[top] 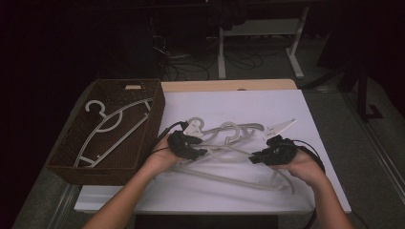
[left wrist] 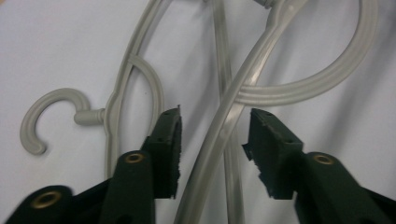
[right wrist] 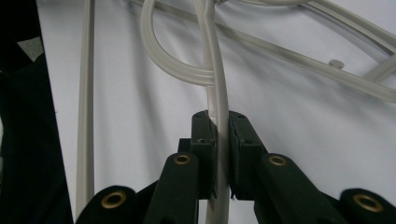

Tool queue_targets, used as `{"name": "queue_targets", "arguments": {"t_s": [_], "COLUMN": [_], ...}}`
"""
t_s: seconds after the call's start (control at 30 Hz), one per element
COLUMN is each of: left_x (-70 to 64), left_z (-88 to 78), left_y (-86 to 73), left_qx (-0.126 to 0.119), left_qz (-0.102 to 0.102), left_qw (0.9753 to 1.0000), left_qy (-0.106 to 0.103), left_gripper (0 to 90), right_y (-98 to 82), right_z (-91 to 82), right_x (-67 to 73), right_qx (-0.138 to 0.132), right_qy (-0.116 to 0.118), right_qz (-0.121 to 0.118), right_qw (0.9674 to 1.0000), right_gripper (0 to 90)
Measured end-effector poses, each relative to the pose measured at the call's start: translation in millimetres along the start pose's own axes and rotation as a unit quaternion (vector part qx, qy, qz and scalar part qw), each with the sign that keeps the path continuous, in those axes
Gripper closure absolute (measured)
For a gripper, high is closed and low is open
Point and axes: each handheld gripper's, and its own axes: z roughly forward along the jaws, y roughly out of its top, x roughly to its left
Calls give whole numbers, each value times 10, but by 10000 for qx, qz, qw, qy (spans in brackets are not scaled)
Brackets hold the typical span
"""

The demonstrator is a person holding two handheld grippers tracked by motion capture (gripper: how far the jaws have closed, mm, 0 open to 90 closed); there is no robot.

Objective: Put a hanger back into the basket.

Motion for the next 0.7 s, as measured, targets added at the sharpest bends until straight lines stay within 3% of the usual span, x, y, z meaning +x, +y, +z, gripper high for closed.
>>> {"name": "queue_targets", "arguments": {"t_s": [0.17,0.27,0.4,0.5,0.6,0.7], "left_x": [-16,-22,-49,-89,-97,-68], "left_z": [-10,-9,5,9,1,-37], "left_y": [-3,-7,-15,-12,-13,-13], "left_qx": [101,175,265,272,219,123], "left_qz": [177,264,423,540,427,283], "left_qw": [9998,9995,9982,9965,9958,9961], "left_qy": [27,-59,-318,-579,-784,-822], "left_gripper": [706,729,769,805,825,826], "right_y": [40,57,86,116,147,166], "right_z": [13,18,16,6,-6,5], "right_x": [9,-1,-47,-107,-185,-228], "right_qx": [15,92,288,353,382,301], "right_qy": [87,129,203,119,120,153], "right_qz": [-42,-60,-106,-81,-31,-20], "right_qw": [10000,9999,9993,9993,9992,9994], "right_gripper": [814,813,800,759,726,684]}}
